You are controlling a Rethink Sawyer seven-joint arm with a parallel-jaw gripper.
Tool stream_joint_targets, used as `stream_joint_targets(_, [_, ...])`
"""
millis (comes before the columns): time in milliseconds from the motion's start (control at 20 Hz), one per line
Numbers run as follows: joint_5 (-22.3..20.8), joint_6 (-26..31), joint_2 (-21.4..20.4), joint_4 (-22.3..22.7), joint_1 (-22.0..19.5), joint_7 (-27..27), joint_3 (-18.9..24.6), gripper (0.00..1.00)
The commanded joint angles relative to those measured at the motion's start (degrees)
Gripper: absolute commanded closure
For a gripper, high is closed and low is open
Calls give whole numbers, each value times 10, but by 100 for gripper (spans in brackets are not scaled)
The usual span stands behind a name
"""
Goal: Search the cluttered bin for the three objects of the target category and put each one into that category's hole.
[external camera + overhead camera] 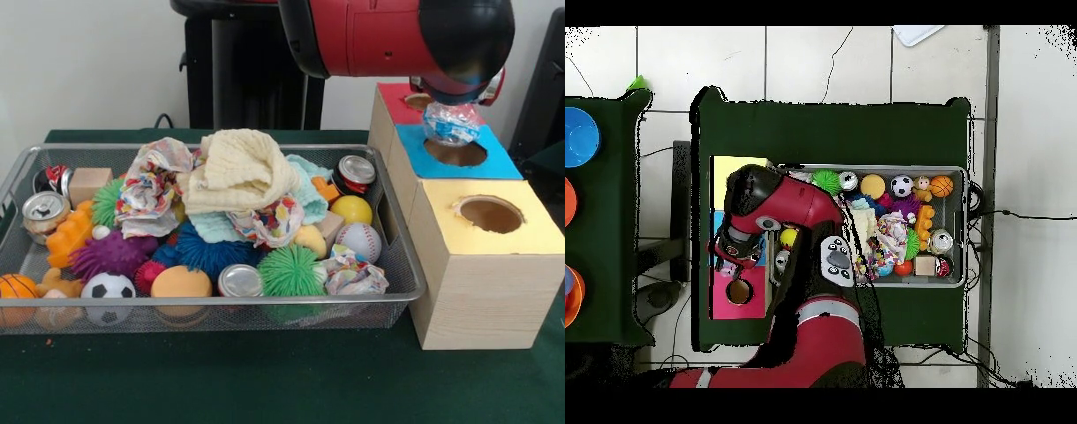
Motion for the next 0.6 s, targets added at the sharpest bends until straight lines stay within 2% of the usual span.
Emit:
stream_joint_targets(50, [-15, 37, 18, -24, -12, 145, -2, 100])
stream_joint_targets(350, [-5, 52, 19, -52, -9, 167, 2, 100])
stream_joint_targets(600, [0, 95, 18, -94, -4, 199, 7, 100])
